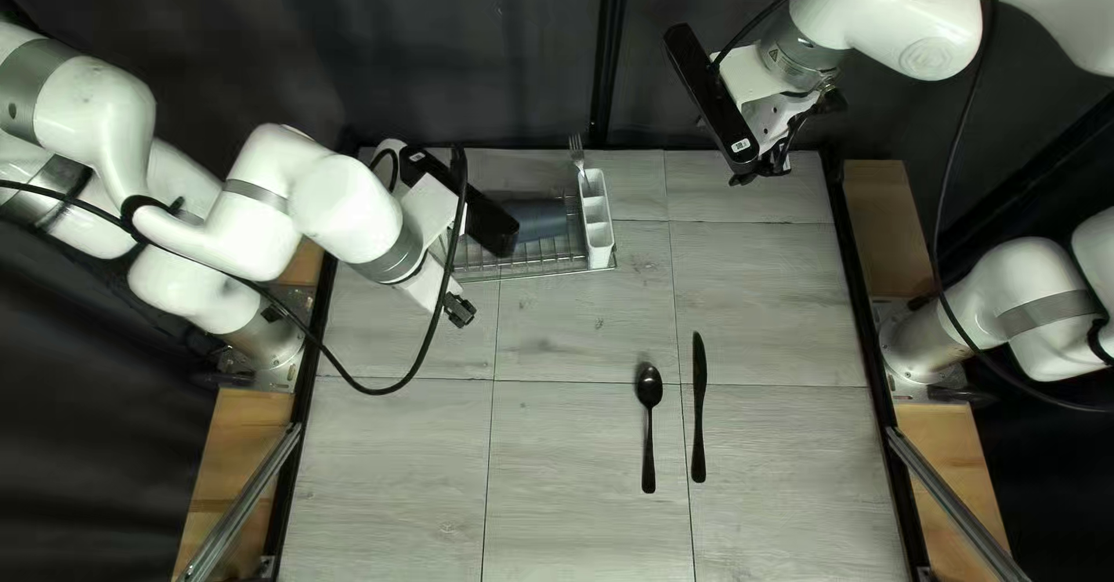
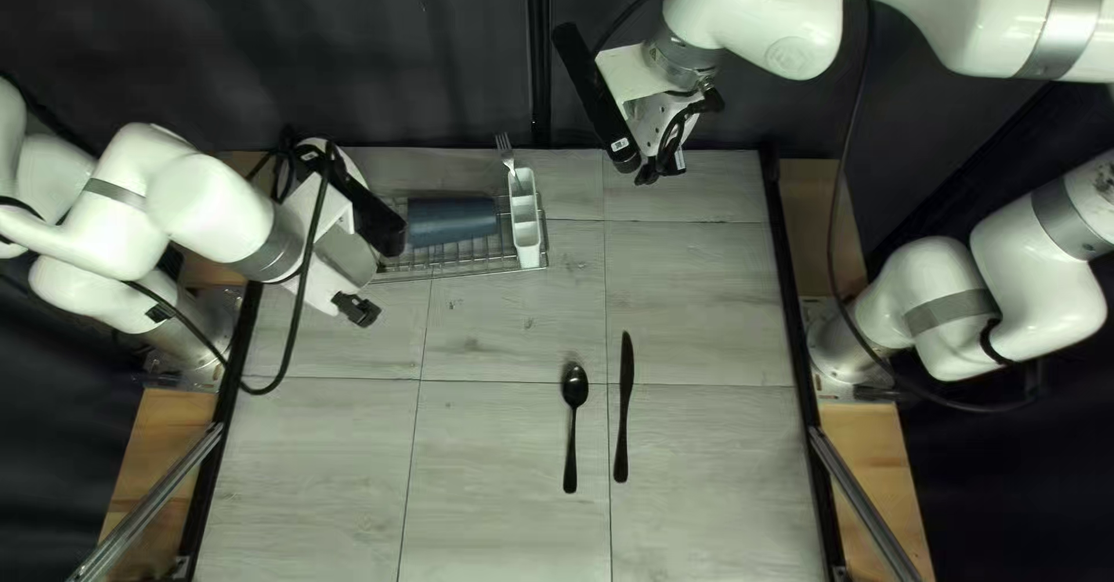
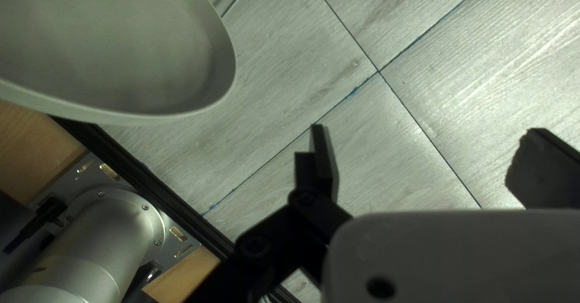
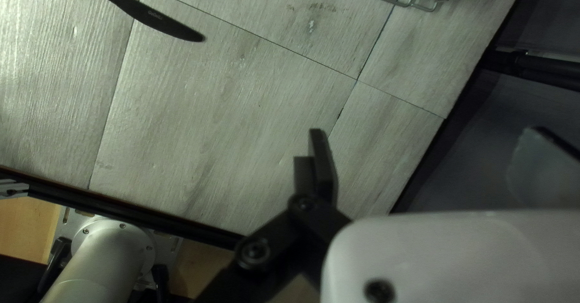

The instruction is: Pick up and place plate onto table. Place down one fork to the left of the plate. Place spoon and knife to the right of the plate. Place cup above the knife and spoon

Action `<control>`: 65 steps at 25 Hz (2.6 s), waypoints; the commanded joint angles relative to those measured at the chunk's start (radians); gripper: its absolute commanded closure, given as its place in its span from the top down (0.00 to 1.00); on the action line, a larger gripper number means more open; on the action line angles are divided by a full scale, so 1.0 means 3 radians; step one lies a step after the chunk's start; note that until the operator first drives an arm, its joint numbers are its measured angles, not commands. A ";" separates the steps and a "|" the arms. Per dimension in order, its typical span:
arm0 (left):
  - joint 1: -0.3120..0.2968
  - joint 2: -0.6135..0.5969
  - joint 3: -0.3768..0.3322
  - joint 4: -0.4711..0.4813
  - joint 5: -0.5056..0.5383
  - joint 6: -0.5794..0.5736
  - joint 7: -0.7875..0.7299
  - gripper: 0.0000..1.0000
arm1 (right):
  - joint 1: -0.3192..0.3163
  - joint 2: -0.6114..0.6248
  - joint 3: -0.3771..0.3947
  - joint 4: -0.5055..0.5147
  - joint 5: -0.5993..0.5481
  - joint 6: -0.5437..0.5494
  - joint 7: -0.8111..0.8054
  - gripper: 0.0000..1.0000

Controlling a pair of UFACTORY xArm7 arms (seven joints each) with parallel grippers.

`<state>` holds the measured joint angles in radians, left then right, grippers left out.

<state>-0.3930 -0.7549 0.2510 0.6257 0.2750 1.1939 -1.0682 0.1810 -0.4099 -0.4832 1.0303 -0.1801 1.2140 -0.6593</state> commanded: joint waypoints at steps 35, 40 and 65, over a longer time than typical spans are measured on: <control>-0.0381 -0.0960 0.0105 0.0127 0.0013 0.0644 0.1089 1.00 | 0.0700 0.1138 0.0814 0.0199 0.0078 -0.0040 0.0531 1.00; -0.0381 -0.0960 0.0105 0.0127 0.0013 0.0644 0.1089 1.00 | 0.0970 0.1651 0.1091 0.0092 0.0029 -0.0615 0.0336 1.00; -0.0381 -0.0960 0.0105 0.0127 0.0013 0.0644 0.1089 1.00 | 0.0994 0.2618 0.1358 0.0083 -0.0265 -0.1481 -0.0720 1.00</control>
<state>-0.5074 -1.0429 0.2824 0.6639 0.2790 1.3871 -0.7414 0.4908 0.3500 -0.0825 1.0463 -0.2627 0.7862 -0.8395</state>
